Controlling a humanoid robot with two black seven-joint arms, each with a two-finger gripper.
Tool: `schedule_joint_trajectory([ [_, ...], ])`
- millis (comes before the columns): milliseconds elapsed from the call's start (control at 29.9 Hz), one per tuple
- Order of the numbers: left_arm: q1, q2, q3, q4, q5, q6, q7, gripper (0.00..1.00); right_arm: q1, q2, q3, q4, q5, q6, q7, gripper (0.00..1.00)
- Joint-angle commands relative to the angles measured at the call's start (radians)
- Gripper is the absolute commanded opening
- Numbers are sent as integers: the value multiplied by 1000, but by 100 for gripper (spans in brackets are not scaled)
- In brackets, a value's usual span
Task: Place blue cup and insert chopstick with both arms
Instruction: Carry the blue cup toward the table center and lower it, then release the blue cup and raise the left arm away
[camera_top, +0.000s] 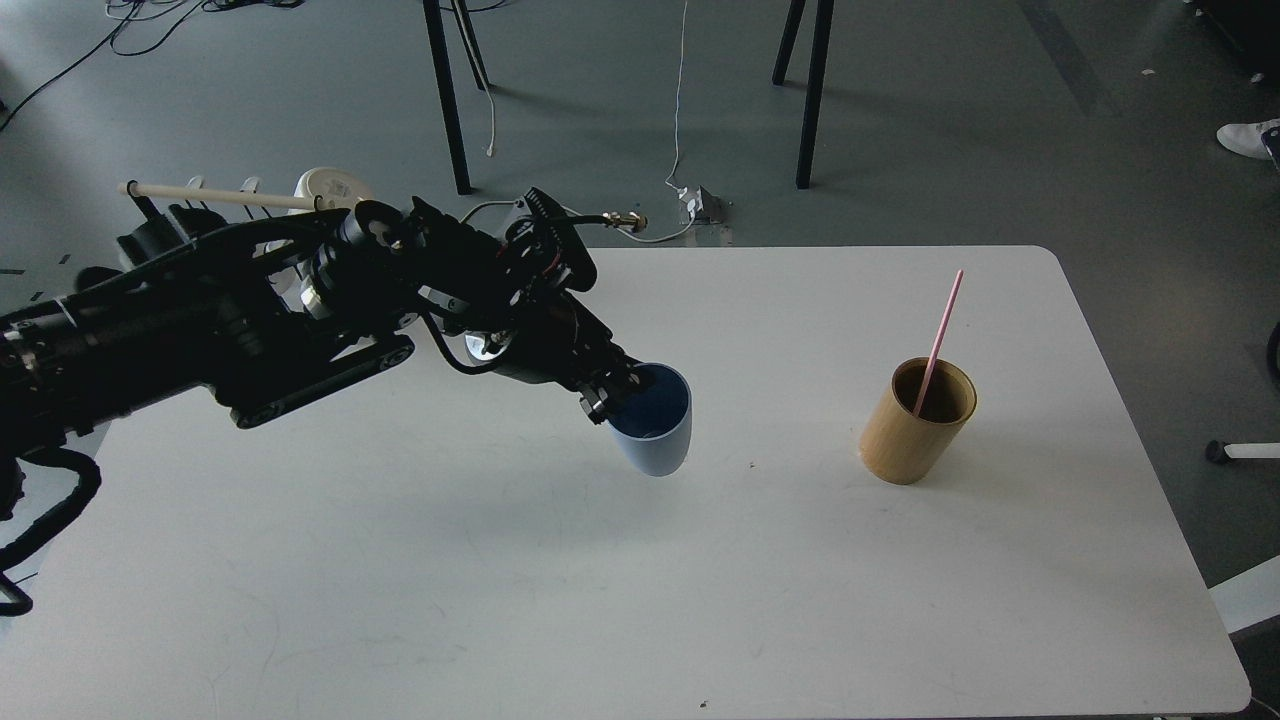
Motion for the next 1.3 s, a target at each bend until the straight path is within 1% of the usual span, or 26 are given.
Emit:
schedule_joint_trajectory([
  [0,4,-107,70,5,28,0,40,5,-2,-13,7,-1,0,0,0,100],
  [67,0,-137,102,17,35,0,47,5,-3,-16,7,-1,0,0,0,100],
  [234,7,-140,112,84,91,0,45,5,-8,-12,7,0,0,0,2,100],
  [502,18,-117,106,86,78,0,37,11,-8,-1,26,6,2,0,3,100],
  [702,26,-115,98,88,74,0,36,18,-8,-1,27,9,2,0,3,100],
  [903,52,-94,92,88,25,0,39,23,-23,-3,46,5,17,0,34,100],
  [970,55,-92,69,88,22,0,39,27,-25,-4,46,3,17,0,35,100],
  [1070,55,-91,-11,88,-23,0,43,33,-29,-10,46,6,17,0,34,100],
  [1103,55,-89,-35,88,-47,0,45,33,-29,-12,46,6,17,0,34,100],
  [1204,52,-62,-107,88,-150,0,47,36,-31,-26,26,6,-3,0,23,100],
  [1271,50,-30,-147,86,-227,0,47,41,-34,-59,6,14,-12,0,23,100],
])
